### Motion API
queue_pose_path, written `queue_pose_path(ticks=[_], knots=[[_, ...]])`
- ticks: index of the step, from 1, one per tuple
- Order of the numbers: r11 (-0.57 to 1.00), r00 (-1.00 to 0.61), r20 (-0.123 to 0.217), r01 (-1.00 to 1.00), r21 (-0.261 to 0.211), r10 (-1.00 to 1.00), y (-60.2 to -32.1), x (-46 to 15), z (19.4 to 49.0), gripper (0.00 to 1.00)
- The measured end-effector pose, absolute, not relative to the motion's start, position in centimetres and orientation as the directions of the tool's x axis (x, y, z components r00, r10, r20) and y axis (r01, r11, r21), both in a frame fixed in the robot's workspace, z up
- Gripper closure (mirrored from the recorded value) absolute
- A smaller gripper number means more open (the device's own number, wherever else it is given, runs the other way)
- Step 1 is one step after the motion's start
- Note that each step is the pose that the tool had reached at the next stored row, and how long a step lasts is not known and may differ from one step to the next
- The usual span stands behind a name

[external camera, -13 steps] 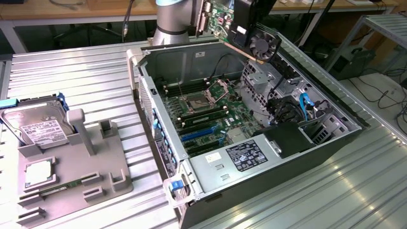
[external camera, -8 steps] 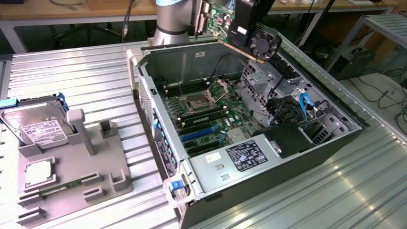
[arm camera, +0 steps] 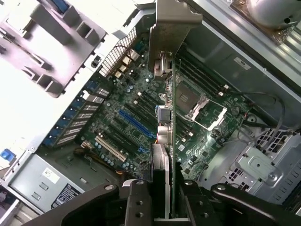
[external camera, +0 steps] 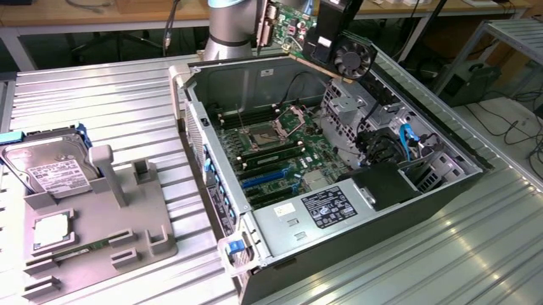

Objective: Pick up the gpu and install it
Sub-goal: 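Insert the gpu into the slot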

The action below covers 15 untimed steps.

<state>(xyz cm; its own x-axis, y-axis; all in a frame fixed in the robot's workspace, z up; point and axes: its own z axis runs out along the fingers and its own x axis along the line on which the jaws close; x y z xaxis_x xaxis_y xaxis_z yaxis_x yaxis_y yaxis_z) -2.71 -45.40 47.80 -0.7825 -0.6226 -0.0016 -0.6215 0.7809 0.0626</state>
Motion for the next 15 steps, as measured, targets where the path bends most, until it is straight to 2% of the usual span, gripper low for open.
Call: queue_pose_path(ticks=[15], knots=[[0.672,-0.673,-0.002,-0.738,0.063,-0.74,-45.43,-2.71,47.8,0.73]])
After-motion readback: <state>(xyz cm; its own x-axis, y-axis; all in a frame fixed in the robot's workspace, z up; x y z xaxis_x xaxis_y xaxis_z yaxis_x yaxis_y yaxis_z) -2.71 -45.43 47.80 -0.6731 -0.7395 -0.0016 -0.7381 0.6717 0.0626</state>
